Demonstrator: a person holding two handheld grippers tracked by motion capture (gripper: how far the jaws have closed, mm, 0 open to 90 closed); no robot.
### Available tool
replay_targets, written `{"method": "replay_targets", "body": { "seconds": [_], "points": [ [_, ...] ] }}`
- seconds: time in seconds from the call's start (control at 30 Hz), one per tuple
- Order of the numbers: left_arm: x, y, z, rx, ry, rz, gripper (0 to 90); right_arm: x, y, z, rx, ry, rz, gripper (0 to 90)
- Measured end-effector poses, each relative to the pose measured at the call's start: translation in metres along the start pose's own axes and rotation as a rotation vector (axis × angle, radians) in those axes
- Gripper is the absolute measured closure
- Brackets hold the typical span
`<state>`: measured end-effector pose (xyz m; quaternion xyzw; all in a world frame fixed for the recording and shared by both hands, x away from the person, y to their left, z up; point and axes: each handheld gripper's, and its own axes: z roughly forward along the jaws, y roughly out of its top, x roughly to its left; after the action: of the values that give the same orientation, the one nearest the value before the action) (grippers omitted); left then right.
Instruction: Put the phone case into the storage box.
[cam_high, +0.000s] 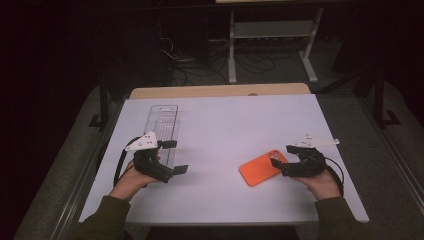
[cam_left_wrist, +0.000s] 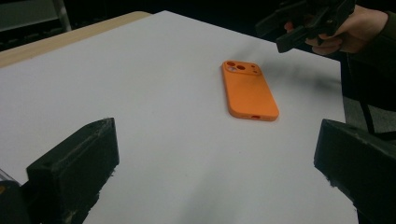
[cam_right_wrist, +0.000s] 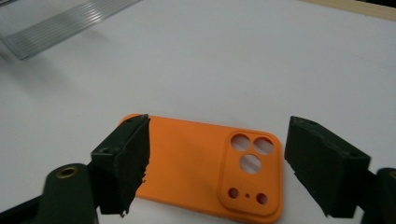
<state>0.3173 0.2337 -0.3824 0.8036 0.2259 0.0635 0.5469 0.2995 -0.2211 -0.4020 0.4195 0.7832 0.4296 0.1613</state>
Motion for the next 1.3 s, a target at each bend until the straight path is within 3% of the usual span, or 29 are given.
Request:
{"method": "replay_targets", "body": {
  "seconds": [0.4,0.57,0.63,1.03,1.3],
  "points": [
    [-0.001,0.000,0.001,0.006,-0.002,0.005,0.0,-0.020,0.004,0.008,0.020,-0.057,0.033,43.7],
    [-0.001,0.000,0.002,0.011,-0.004,0.011,0.0,-0.026,0.007,0.011,0.022,-0.060,0.043,50.7],
    [-0.001,0.000,0.002,0.010,-0.002,0.015,0.0,-0.030,0.008,0.014,0.019,-0.065,0.049,59.0],
    [0.000,-0.001,0.002,0.010,-0.002,0.013,0.0,-0.047,0.007,0.024,0.063,-0.076,0.058,87.3],
    [0.000,-0.001,0.002,0.009,0.004,0.010,0.0,-0.053,-0.002,0.029,0.133,-0.075,0.072,88.7]
  ]
}}
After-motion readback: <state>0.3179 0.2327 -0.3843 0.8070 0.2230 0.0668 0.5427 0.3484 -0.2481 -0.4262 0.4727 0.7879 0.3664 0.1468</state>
